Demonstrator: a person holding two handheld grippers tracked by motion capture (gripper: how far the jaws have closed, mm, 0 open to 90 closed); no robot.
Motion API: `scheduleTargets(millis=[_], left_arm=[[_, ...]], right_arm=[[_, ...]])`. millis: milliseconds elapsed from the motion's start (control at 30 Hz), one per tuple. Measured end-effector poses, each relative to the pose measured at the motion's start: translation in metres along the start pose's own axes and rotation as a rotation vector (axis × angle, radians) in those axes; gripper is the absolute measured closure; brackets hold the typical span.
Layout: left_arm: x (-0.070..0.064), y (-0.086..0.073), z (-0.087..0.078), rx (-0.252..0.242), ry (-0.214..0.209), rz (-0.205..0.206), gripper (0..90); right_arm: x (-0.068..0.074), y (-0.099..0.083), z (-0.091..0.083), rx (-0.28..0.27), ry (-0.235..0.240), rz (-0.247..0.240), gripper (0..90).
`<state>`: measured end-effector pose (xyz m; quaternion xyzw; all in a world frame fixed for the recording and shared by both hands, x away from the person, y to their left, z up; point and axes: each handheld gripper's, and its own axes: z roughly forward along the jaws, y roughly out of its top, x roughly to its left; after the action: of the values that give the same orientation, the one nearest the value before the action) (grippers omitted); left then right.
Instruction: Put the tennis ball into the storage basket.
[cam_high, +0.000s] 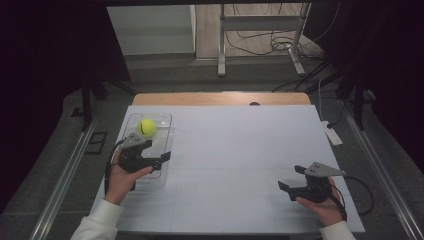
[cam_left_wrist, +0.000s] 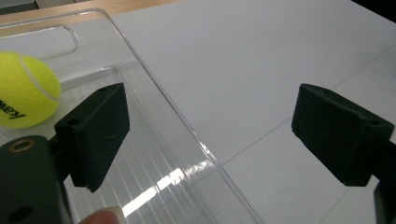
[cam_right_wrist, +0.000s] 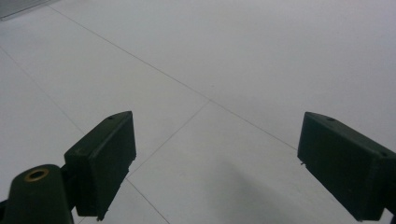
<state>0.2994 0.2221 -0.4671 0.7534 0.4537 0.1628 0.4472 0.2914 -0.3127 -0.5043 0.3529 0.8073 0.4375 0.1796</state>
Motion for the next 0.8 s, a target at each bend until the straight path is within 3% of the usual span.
scheduleTargets(millis=[433,800], left_arm=[[-0.005,-0.022,-0.011,0.007,0.004,-0.01,12.9],[-0.009,-0.026,-0.01,0.013,-0.003,0.003,13.0]], right_arm=[[0.001,0.0,0.0,-0.003,0.001,-0.003,11.8],[0.0,0.001,-0.001,-0.008,-0.001,-0.002,11.8]])
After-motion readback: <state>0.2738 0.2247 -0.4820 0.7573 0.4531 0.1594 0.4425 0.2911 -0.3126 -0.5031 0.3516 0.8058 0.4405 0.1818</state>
